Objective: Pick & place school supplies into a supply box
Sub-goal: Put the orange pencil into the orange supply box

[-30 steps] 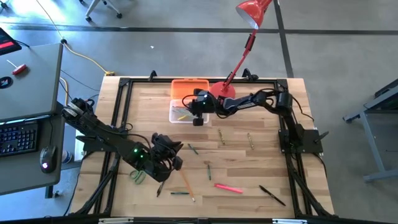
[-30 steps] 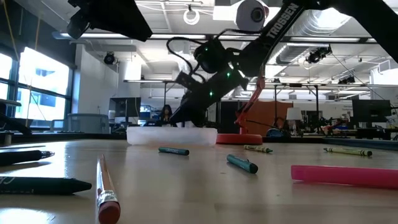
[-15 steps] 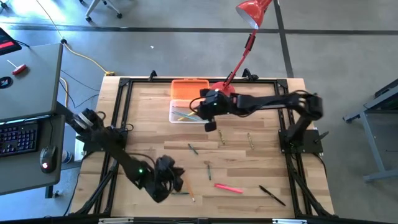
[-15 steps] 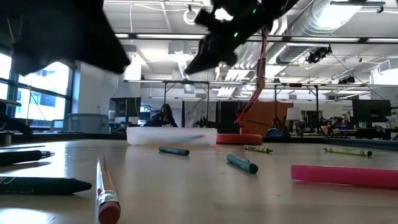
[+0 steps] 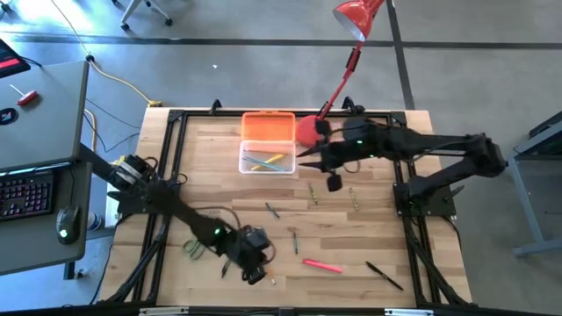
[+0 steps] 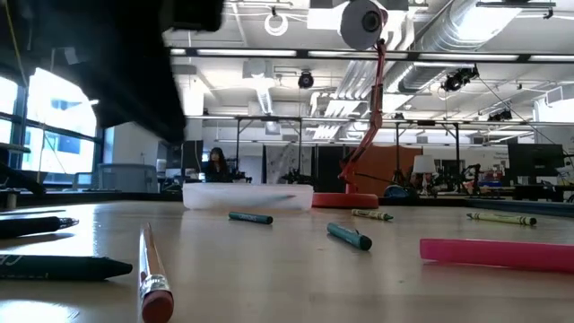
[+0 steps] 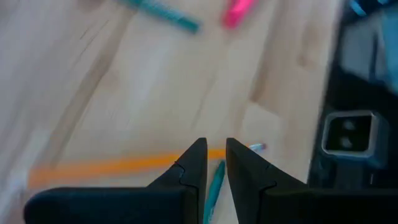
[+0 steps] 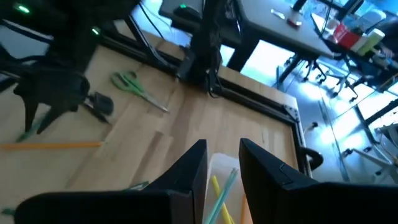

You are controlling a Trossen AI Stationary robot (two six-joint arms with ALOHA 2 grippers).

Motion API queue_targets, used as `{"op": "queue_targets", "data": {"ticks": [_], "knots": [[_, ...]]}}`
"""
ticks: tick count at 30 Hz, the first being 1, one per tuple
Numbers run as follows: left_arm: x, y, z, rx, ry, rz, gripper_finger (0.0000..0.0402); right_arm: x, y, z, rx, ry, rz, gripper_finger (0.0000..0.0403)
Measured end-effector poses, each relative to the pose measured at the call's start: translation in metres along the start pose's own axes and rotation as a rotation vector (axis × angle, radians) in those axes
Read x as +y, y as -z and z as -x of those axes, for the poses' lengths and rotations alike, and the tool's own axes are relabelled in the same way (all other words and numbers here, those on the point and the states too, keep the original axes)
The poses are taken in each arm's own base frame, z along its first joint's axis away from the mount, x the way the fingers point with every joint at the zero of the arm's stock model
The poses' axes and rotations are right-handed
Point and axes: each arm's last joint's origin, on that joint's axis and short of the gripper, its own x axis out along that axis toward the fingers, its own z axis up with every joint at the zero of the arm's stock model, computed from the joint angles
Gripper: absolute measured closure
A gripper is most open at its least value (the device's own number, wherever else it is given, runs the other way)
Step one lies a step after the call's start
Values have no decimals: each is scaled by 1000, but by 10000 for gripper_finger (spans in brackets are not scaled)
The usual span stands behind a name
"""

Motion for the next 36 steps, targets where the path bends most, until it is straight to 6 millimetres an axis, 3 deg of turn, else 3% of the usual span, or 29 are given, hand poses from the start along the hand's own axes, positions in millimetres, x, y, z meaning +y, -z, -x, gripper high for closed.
{"op": "queue_targets", "data": {"ticks": [5,11,16,25,32,36], "knots": [[7,-25,0,47,75,-411,309,5,-3,19,4,-17,2,329],[15,-29,-2,89,115,-623,309,8,3,20,72,-47,-3,329],[19,-25,-1,133,104,-919,309,10,8,13,64,-46,9,329],[24,-25,-1,125,-27,-868,309,11,9,10,54,3,35,329],[20,-25,4,113,27,-1025,309,11,12,11,89,25,27,329],[17,-22,4,143,102,-1031,309,13,14,11,112,-6,-94,329]]}}
